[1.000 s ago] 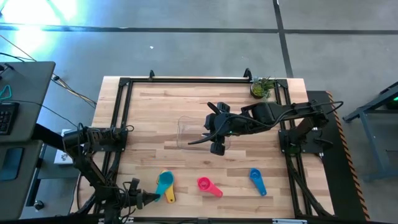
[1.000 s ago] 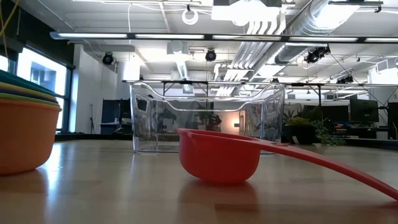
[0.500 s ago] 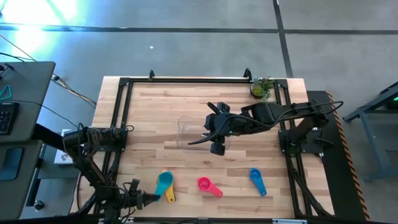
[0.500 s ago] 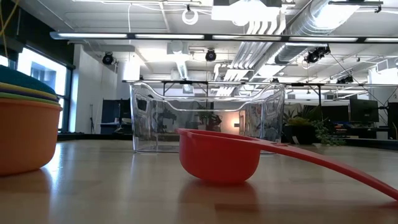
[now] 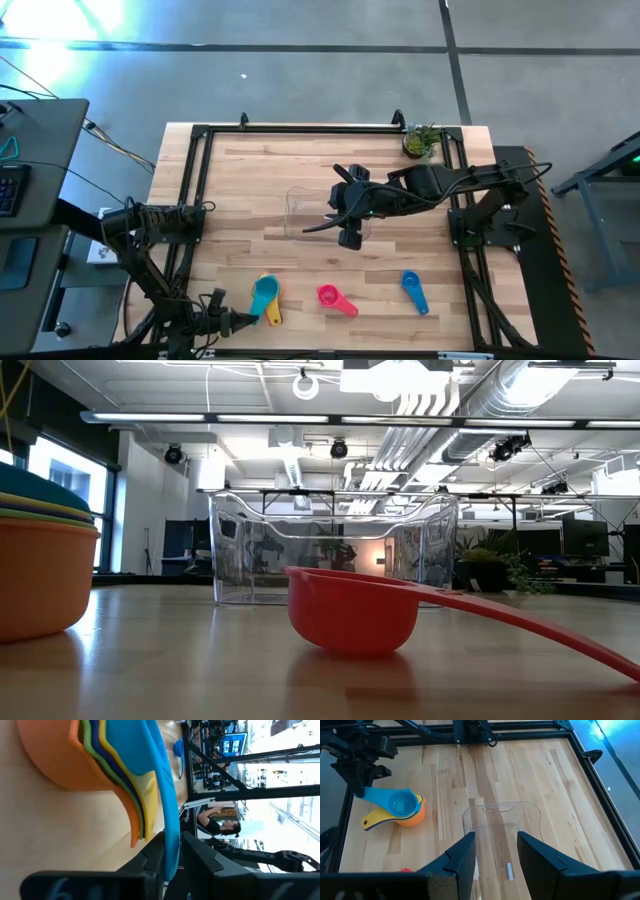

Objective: Nest measuring cups in basket
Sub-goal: Stack the light blue measuring cup on top of the yellow measuring cup

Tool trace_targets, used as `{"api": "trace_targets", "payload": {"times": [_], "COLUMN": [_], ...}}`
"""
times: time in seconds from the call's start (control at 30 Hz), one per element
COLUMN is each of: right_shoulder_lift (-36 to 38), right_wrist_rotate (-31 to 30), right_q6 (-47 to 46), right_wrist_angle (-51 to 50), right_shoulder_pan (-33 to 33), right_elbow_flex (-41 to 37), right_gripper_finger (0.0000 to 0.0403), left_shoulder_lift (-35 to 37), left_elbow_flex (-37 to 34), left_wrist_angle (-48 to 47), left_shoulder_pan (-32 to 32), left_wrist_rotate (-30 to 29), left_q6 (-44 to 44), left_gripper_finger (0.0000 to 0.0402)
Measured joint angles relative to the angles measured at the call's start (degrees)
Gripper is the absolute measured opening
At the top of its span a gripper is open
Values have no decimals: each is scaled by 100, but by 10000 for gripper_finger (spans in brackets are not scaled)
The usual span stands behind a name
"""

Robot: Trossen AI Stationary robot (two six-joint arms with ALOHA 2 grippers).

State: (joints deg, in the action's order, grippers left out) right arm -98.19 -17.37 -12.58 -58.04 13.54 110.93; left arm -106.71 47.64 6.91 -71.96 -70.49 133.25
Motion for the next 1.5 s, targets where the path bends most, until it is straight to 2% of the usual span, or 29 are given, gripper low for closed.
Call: {"api": "trace_targets", "payload": {"times": [0.27, 0.53, 0.73, 0.87, 1.1, 1.27, 1.5], "right_shoulder_lift": [0, 0, 0, 0, 0, 0, 0], "right_wrist_rotate": [0, 0, 2, 2, 3, 115, 145], "right_q6": [0, 0, 0, 0, 0, 0, 0], "right_wrist_angle": [2, 2, 0, 2, 2, 2, 2], "right_shoulder_pan": [0, 0, 0, 0, 0, 0, 0], "right_elbow_flex": [0, 0, 0, 0, 0, 0, 0], "right_gripper_finger": [138, 138, 138, 138, 138, 138, 138], "left_shoulder_lift": [300, 358, 358, 358, 358, 567, 1650], "left_elbow_flex": [2, 2, 3, 61, 96, 96, 98], "left_wrist_angle": [-147, -140, 73, 85, -2, -436, -1849], "left_shoulder_pan": [-135, -65, -68, -67, -68, -42, -23], "left_wrist_rotate": [74, 742, 886, 1213, 1284, 1412, 1645], "left_q6": [13, 87, 112, 114, 164, 219, 228], "left_gripper_finger": [51, 51, 51, 51, 51, 51, 51]}}
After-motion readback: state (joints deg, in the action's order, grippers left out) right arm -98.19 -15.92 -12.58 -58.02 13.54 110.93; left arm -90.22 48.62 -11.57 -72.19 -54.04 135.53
